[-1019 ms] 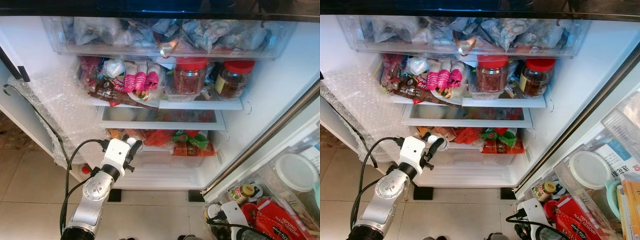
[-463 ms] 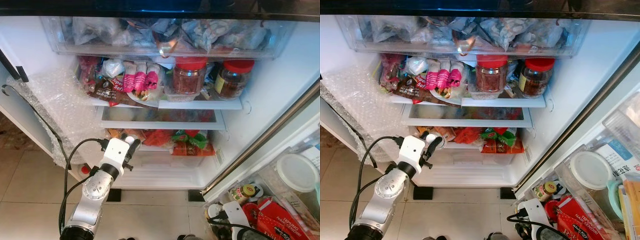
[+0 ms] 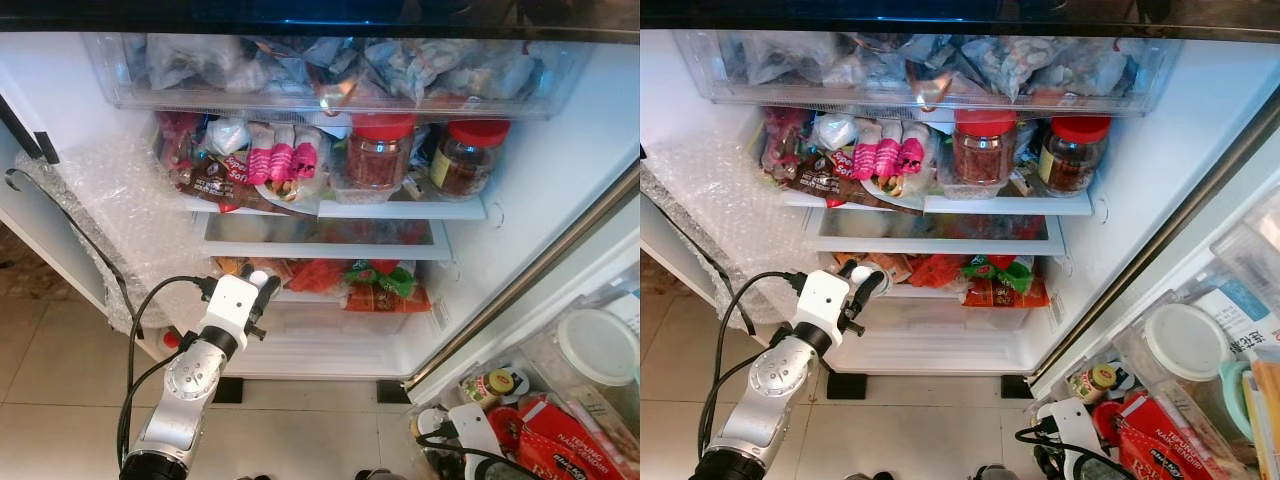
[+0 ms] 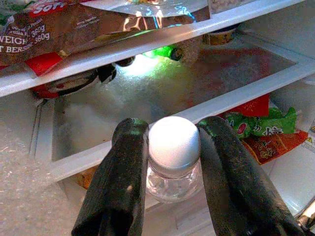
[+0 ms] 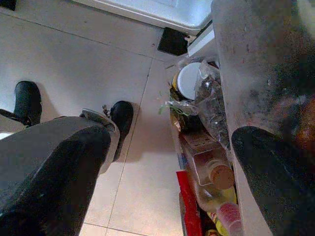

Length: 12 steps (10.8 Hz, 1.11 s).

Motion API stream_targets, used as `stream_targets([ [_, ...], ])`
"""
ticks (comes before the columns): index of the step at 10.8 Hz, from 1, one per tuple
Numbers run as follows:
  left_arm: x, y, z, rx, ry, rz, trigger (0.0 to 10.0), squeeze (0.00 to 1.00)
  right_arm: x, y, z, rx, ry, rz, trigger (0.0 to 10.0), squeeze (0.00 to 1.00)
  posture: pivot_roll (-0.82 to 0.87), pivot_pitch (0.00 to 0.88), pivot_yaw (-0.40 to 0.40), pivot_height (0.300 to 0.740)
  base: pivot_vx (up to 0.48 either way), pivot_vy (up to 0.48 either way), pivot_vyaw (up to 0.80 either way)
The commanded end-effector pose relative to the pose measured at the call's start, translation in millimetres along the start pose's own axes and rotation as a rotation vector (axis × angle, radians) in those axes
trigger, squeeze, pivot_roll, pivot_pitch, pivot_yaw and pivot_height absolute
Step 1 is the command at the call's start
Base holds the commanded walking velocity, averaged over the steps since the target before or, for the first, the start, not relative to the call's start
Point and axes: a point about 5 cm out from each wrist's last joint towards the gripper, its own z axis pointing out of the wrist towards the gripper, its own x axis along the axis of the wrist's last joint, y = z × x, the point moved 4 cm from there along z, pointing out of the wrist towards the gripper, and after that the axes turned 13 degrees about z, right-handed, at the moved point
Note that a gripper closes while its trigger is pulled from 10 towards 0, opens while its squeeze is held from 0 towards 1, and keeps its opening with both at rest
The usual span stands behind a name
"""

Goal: Restocking fridge

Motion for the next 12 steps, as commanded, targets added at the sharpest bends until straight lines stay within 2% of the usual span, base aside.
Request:
stream_targets([
  [1, 5.2, -1.7, 0.9, 0.004, 0.025, 0.014, 10.0, 0.0, -4.1, 10.8, -2.3, -0.043, -0.006, 0.028, 10.0, 0.0, -0.14, 0.137, -0.027, 0.705, 0.0, 0.0, 0.0],
  [5, 6.8, -2.6, 1.4, 0.009, 0.029, 0.017, 10.0, 0.0, -3.2, 10.6, -2.3, -0.038, -0.003, 0.027, 10.0, 0.0, -0.14, 0.154, -0.032, 0.641, 0.0, 0.0, 0.0],
  [12, 9.8, -5.2, 2.1, 0.031, 0.034, 0.018, 10.0, 0.0, -2.5, 10.1, -2.4, -0.027, -0.004, 0.021, 10.0, 0.0, -0.14, 0.172, -0.037, 0.641, 0.0, 0.0, 0.0],
])
